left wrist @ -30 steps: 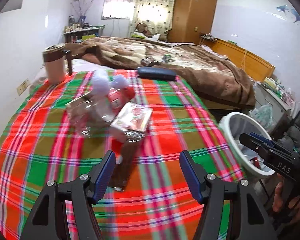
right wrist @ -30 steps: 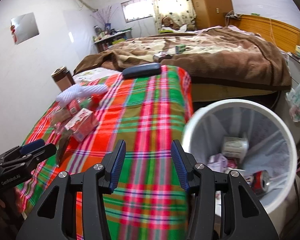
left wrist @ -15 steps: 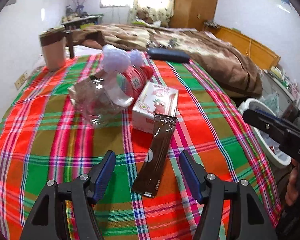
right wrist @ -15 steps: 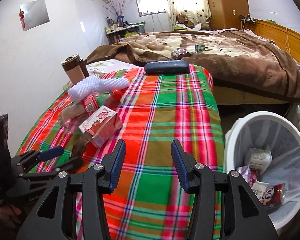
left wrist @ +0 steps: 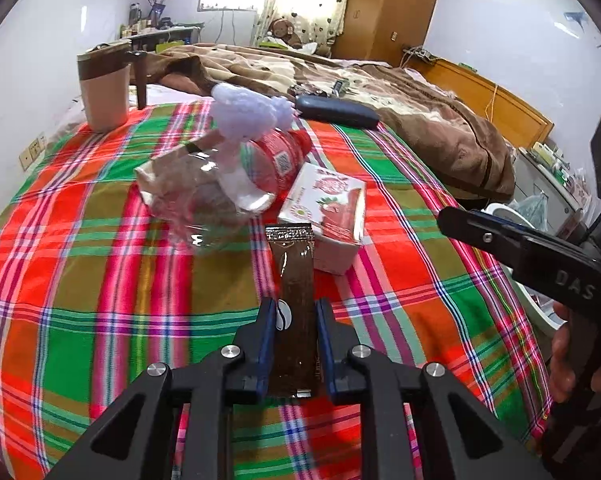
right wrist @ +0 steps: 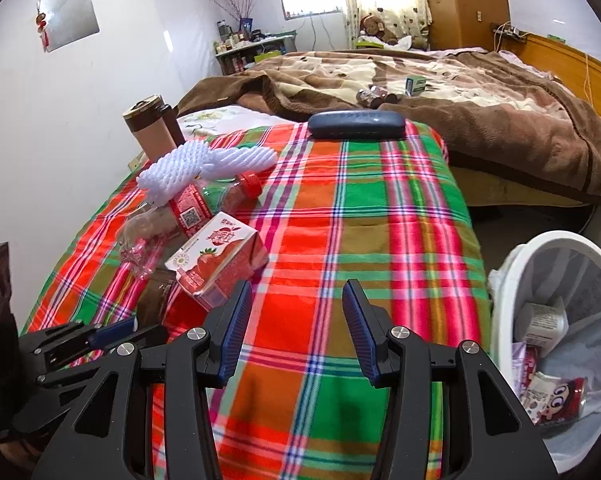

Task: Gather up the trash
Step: 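Grasp the brown snack wrapper with the left tool while the right tool grasps the strawberry milk carton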

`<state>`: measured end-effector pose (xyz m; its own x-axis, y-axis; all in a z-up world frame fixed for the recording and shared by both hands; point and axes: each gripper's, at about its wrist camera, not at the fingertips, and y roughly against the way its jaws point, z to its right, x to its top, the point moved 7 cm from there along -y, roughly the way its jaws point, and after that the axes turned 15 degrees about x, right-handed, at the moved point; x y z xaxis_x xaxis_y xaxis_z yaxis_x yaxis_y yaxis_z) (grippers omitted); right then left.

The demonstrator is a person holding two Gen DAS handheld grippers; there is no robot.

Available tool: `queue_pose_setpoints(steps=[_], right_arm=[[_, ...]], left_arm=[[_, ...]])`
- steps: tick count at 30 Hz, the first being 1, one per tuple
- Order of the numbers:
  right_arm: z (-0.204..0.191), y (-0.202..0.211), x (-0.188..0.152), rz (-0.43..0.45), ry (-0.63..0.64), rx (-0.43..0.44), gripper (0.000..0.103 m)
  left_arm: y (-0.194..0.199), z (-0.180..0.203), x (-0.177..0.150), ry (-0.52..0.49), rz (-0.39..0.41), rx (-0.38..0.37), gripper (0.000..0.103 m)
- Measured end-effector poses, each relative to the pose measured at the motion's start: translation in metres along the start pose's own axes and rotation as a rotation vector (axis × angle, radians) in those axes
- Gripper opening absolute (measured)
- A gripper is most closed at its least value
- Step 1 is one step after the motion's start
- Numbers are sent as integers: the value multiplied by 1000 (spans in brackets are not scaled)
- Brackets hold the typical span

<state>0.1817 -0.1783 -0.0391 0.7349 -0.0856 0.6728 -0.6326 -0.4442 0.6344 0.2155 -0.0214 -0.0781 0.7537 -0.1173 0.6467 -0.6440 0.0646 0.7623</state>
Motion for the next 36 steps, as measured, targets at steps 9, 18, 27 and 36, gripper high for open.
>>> queue_pose_setpoints(steps=[9,18,27,36], right_arm=[[-21,-26,9,-6,-35,47,49],[-29,-55,16,-31,-106,39,62],[-34,-76,18,-78,-155,-19,68],[-37,-84,16,-106,-144,-74,74]], left_arm=[[-2,-32,-2,81,-5,28,20],[-5,-58,-8,133,-19,52,20],[-10,-69,-11,167,-30,32,20],[-10,-69,-11,165,-27,23,20]])
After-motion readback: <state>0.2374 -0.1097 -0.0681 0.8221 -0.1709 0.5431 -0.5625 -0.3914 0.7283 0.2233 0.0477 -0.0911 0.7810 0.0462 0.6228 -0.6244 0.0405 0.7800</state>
